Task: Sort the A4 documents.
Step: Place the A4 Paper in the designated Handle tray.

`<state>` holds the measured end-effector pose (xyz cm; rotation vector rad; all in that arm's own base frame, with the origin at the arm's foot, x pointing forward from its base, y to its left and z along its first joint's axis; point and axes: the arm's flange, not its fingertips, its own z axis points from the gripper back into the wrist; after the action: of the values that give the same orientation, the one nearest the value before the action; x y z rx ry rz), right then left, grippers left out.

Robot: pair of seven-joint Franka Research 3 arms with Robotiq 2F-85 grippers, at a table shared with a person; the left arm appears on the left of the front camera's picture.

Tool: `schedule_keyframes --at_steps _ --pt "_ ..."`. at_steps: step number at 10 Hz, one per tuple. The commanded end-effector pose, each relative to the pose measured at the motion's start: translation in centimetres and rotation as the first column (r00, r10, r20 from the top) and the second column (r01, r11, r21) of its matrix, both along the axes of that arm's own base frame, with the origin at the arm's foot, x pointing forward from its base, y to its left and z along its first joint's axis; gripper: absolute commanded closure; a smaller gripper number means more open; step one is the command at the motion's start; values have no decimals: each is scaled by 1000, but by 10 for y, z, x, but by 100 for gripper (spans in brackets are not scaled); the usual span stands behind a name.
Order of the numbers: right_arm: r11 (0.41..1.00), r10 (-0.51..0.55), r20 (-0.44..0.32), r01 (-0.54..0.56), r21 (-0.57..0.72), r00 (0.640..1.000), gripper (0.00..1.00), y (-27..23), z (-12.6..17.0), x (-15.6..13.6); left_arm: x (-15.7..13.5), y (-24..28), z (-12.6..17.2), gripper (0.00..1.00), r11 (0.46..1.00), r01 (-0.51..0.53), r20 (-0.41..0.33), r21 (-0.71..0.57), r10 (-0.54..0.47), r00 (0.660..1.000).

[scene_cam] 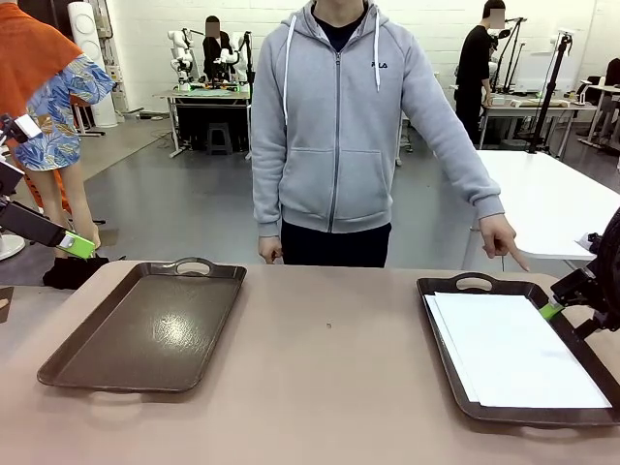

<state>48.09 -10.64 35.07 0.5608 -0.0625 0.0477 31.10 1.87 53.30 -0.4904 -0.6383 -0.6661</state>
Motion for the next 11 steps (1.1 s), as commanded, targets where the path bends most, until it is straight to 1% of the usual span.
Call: schedule_keyframes --at_steps 1,11 --pt "1000 -1 2 1 0 1000 0 -2 0 0 1 2 -1 0 1000 16 6 -14 -16 1000" --pt "1000 -1 2 1 0 1000 0 -2 0 0 1 2 -1 0 1000 16 6 -14 -16 1000"
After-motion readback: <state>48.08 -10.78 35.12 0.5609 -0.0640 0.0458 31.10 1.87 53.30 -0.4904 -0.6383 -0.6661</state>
